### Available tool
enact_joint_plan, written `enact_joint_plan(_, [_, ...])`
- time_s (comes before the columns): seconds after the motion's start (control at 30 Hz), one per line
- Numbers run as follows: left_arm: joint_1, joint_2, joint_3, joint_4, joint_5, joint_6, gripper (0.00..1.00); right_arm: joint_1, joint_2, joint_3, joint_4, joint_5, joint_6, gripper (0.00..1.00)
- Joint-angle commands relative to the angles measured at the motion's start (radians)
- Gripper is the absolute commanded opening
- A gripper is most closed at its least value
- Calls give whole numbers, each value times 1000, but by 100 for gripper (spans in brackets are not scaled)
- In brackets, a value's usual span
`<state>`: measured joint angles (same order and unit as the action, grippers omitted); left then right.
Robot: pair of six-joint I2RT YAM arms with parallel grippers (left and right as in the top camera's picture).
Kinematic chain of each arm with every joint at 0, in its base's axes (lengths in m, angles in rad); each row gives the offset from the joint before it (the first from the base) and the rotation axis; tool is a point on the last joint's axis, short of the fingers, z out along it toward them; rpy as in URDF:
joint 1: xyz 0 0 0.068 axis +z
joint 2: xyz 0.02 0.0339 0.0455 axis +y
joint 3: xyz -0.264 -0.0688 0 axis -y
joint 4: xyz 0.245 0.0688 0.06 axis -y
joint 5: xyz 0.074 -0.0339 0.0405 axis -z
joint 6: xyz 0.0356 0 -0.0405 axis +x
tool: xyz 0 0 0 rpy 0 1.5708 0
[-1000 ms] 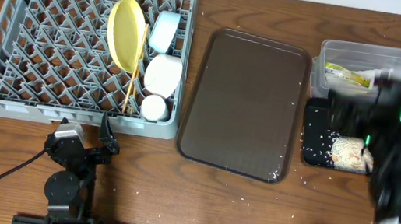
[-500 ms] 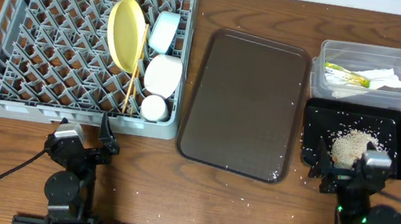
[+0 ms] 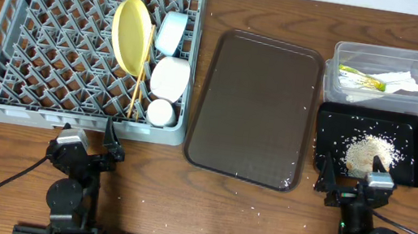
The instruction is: Sort waste into correct bins and load items into the dishwasher
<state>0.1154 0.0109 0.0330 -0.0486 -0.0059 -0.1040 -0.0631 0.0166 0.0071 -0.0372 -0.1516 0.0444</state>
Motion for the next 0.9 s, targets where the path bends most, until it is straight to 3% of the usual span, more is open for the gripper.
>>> enact_joint_plan(0.0, [3,-7,-29,-22,-5,9,91,10,-12,-2,-11,25,6,99])
enact_joint_plan(0.87, [3,-7,-29,-22,-5,9,91,10,-11,-2,-27,28,6,99])
